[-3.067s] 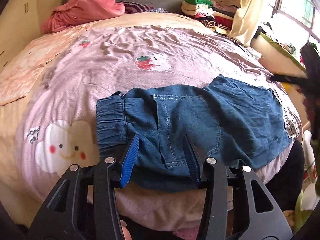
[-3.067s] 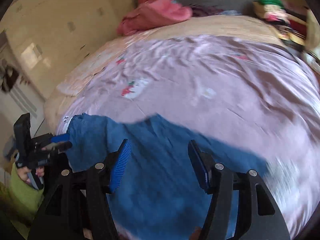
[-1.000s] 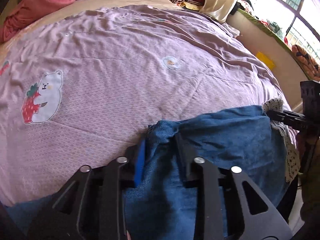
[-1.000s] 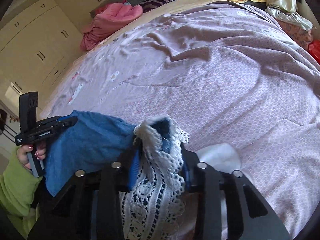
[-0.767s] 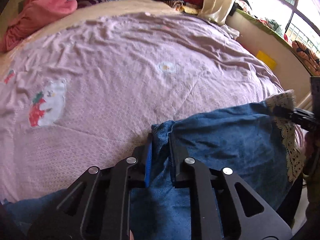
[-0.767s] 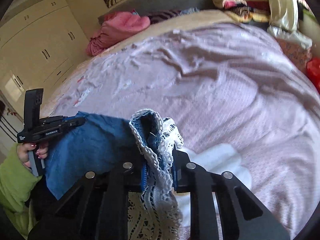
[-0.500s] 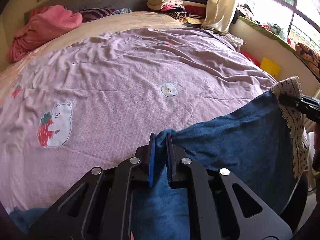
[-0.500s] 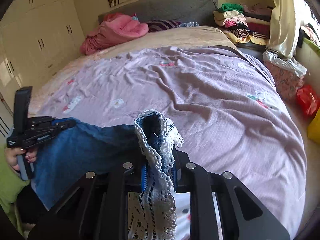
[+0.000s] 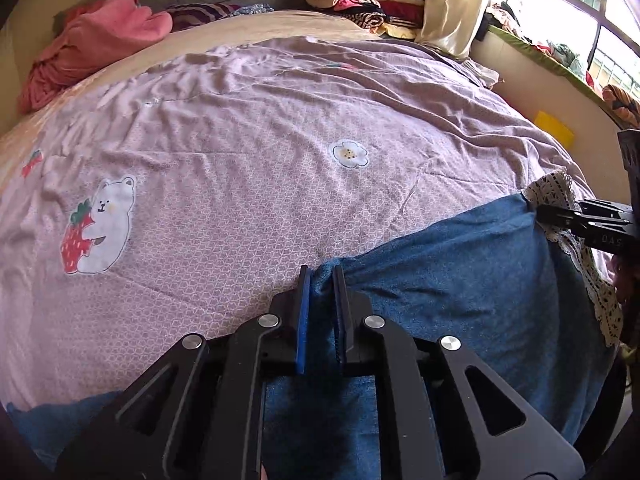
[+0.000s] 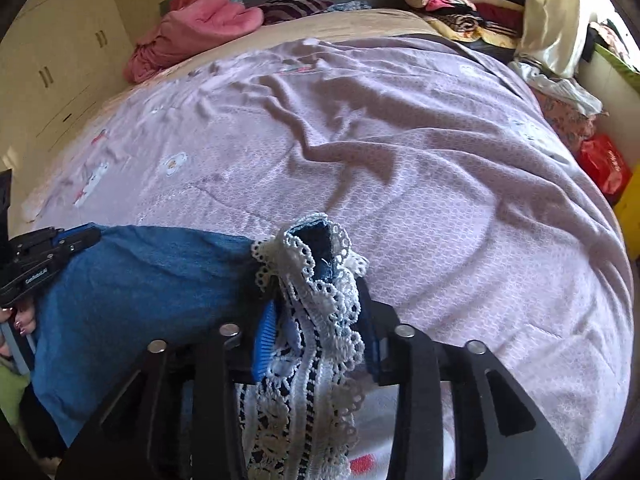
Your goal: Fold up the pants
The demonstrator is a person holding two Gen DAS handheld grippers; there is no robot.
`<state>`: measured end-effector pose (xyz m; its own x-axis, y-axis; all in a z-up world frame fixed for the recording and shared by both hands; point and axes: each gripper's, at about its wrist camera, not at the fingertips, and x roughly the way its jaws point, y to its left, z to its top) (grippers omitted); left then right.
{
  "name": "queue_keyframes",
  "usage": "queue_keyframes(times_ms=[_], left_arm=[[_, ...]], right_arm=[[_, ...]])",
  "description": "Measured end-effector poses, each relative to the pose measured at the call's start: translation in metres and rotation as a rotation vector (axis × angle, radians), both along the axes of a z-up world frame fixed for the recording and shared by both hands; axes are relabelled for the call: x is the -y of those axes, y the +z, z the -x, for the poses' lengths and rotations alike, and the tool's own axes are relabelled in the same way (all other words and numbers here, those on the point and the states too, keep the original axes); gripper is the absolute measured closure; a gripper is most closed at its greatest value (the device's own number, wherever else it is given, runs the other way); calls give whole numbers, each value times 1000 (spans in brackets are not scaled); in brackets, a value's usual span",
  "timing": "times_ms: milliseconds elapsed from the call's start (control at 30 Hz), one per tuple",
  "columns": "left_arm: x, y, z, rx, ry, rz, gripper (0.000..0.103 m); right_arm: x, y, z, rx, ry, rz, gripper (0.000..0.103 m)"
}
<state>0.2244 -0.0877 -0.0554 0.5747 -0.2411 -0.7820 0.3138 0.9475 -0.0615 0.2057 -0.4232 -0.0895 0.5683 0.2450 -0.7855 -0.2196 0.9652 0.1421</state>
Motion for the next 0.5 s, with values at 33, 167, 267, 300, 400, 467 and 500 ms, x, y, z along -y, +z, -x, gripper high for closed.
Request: queue_keyframes(times_ms=[33,167,267,300,400,467,500], left_arm=[[0,0,0,-2,1,1,98],[-1,5,3,-5,5,13,98],[-2,9,6,-4,7,23,98],[-2,10,8,0,8,26,98],[-1,15,12,3,5,34,97],[-1,17,14,6,2,41,95],[-1,19,16,10,0,43,94]], right_arm=[[1,3,2,1,-15,9,62],[4,17,17,21,-52,17,60],[7,27,29,49,-71,34,55],[8,30,33,56,-73,29,52],[10,39,45,73,-80,13,45],[9,44,53,85,-79,5,43],[9,46,57,90,-78,0,42]])
